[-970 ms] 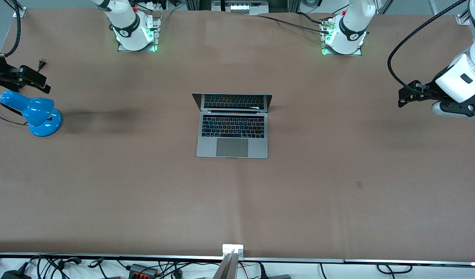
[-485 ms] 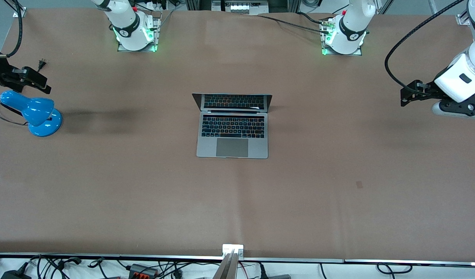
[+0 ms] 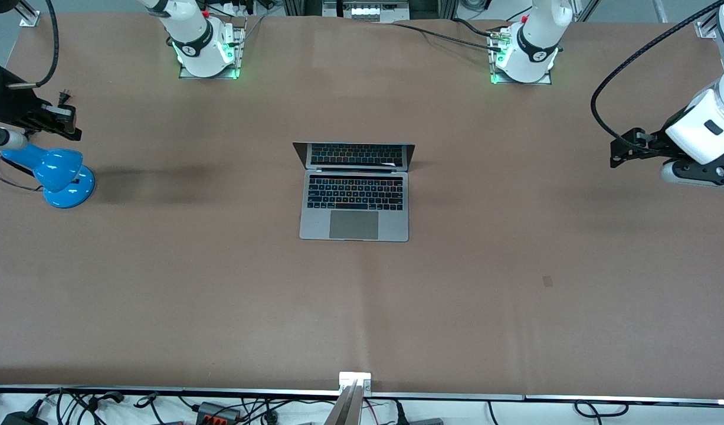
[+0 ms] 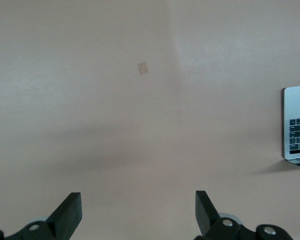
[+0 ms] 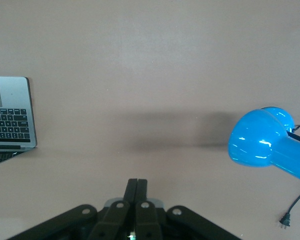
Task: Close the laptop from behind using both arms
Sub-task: 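Move the right gripper and the left gripper toward the laptop screen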
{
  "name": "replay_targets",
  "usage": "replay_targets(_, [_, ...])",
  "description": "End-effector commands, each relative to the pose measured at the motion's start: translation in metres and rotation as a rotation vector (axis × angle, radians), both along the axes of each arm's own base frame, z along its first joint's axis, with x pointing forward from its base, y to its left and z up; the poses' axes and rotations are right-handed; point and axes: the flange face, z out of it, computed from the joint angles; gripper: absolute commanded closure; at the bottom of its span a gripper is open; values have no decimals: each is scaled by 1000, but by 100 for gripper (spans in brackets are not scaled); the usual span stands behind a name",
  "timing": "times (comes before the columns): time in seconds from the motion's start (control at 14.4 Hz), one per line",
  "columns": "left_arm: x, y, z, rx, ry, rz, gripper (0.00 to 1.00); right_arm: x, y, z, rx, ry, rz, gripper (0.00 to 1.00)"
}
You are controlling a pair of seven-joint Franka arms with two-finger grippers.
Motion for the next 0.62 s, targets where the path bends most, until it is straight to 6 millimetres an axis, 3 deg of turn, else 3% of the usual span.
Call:
replay_targets(0.0, [0,-1,-6,-44,71,12,0,-2,20,-8,-3,22,35,100])
replay_targets(0.28, [6,-3,-43,-42,188,3,0,-5,74,-26,4,89,122,100])
replay_targets(0.49, [4,-3,-46,-58,213,-83,1,-5,101,-45,48,138,141,100])
replay_targets(0.55, [3,-2,-45,-62,216,-94,33,-6,104,-51,57,152,138,100])
